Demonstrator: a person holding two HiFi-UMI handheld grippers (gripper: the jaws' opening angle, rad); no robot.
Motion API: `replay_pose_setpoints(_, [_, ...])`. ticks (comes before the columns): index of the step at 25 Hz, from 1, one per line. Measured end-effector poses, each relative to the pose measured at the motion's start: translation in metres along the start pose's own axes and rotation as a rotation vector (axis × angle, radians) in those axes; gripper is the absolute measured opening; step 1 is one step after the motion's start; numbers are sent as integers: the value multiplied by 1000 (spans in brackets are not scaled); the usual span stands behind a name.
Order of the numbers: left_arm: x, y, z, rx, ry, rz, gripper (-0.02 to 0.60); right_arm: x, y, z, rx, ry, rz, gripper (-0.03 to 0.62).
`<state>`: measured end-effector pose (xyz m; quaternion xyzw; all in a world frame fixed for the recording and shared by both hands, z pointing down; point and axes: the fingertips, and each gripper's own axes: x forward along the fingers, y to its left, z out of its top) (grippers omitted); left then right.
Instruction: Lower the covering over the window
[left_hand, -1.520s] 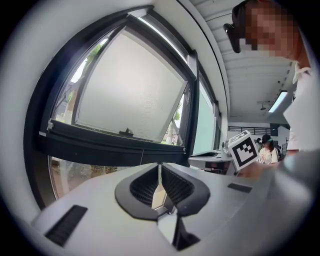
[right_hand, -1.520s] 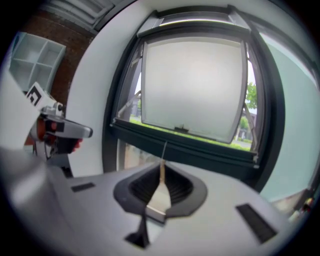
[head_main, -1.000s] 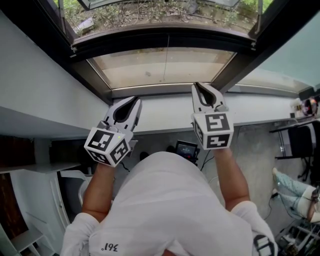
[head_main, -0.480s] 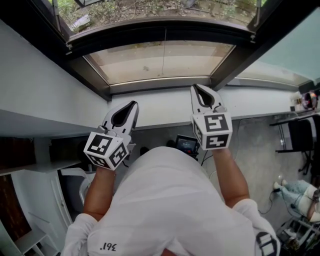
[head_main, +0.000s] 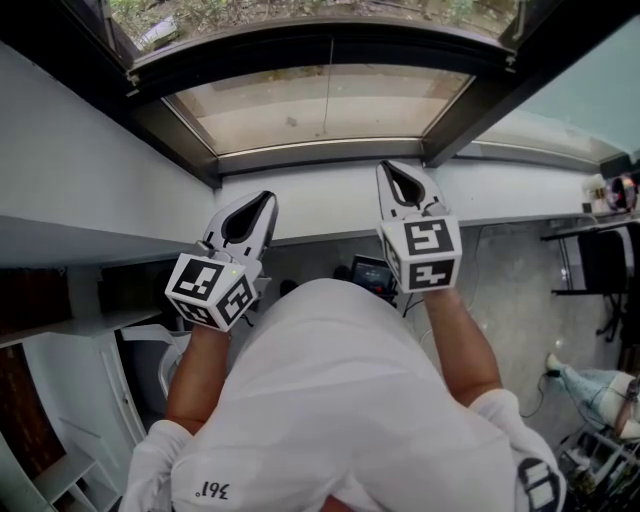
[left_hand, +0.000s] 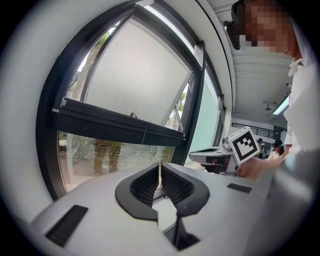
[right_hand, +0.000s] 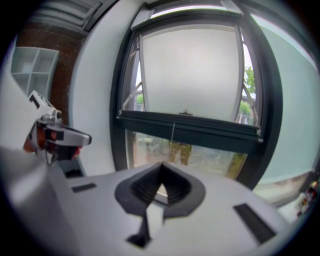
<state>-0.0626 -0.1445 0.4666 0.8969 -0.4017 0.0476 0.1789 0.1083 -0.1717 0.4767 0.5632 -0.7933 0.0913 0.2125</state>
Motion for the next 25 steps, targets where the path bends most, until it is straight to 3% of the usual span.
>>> replay_pose_setpoints(25, [7,-7,2,13,4,-13,34,6,8,2,-36,6,24,21])
